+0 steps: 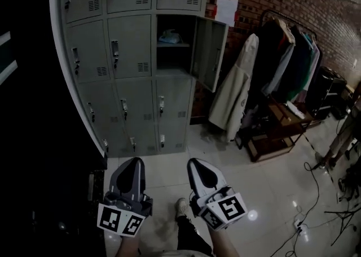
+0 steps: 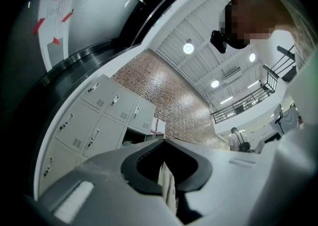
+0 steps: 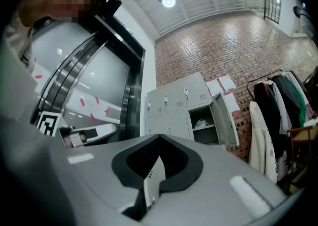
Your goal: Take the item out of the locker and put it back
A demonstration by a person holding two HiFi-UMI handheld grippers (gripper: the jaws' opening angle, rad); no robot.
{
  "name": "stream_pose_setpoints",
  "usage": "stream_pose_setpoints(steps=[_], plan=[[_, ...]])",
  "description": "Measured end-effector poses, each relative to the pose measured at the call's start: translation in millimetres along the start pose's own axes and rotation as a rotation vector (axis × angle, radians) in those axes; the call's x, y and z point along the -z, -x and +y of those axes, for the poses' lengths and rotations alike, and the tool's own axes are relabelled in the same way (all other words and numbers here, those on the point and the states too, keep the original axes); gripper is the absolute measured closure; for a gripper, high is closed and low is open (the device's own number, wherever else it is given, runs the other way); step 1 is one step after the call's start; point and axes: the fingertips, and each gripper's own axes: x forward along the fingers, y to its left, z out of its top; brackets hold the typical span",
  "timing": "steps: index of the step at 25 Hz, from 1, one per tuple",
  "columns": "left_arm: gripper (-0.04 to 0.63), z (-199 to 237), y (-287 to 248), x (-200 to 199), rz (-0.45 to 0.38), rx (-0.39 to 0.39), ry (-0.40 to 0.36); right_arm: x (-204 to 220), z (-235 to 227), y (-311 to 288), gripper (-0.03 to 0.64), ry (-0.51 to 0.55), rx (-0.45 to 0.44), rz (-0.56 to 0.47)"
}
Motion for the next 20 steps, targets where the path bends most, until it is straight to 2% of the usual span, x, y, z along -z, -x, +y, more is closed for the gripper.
stream_pose_setpoints(steps=[5,10,14,20], plan=[[0.592,-38.0,43.4,-33.4,0.032,0.003,-0.001,-42.0,43.4,55.6,0.615,-0.077,0.024,-0.044],[0.592,-67.3,62.8,-63.6,0.017,0.000,0.047,-85.8,63.7,94.3,0.615,-0.122,0.052,-0.086],[0.592,-80.6,69.4,-61.7,0.024,-0.014,0.077,-84.9,69.8,120.5,0.615,-0.153,0.031,-0.069],[0.592,-107.4,62.2,-59.1,0.006,-0.012,0.104,-93.2,65.6,140.0,0.615,-0.122,-0.003,-0.058]])
